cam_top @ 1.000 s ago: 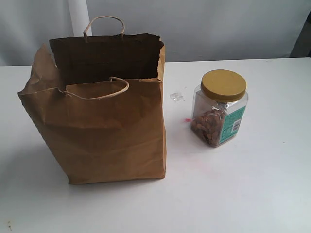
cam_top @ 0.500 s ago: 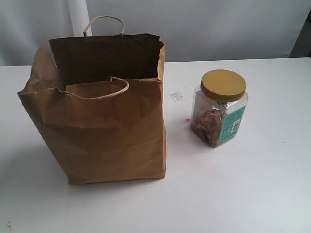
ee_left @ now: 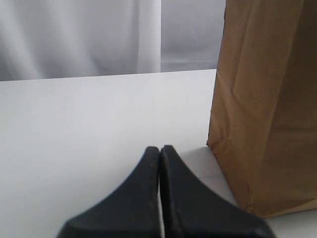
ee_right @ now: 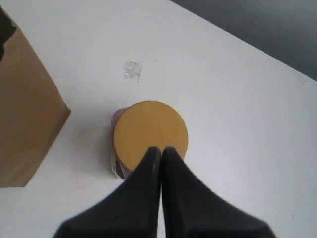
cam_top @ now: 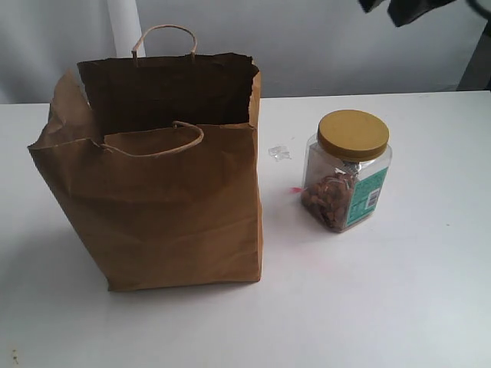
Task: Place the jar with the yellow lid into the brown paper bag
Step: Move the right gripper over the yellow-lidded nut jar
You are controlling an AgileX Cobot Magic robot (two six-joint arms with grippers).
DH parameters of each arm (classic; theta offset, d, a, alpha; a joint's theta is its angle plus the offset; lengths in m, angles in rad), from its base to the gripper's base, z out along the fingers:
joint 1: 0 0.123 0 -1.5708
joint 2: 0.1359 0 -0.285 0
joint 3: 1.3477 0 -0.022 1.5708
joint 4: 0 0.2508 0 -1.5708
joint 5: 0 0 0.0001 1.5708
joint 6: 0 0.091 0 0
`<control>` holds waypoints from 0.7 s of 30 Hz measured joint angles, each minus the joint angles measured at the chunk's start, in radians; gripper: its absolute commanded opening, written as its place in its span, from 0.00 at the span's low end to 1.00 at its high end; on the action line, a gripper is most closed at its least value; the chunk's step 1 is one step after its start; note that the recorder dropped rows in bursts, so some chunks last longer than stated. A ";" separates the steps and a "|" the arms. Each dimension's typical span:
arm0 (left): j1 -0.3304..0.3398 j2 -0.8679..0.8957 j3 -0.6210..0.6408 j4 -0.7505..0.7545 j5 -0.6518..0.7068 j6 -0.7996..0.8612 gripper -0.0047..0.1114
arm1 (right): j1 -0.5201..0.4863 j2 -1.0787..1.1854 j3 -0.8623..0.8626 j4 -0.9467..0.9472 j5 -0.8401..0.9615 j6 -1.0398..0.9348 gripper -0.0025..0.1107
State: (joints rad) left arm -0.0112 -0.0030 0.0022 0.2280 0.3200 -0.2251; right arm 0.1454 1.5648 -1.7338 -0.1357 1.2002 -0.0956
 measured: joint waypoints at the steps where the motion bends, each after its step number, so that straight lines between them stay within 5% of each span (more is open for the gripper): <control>1: 0.000 0.000 0.000 0.000 0.000 0.000 0.05 | 0.000 0.035 -0.014 0.000 0.002 -0.010 0.02; 21: 0.000 0.000 0.000 0.000 0.000 0.000 0.05 | -0.157 0.275 -0.032 0.242 0.018 -0.127 0.02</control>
State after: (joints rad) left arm -0.0112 -0.0030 0.0022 0.2280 0.3200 -0.2251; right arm -0.0111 1.8394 -1.7653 0.1064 1.2185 -0.2222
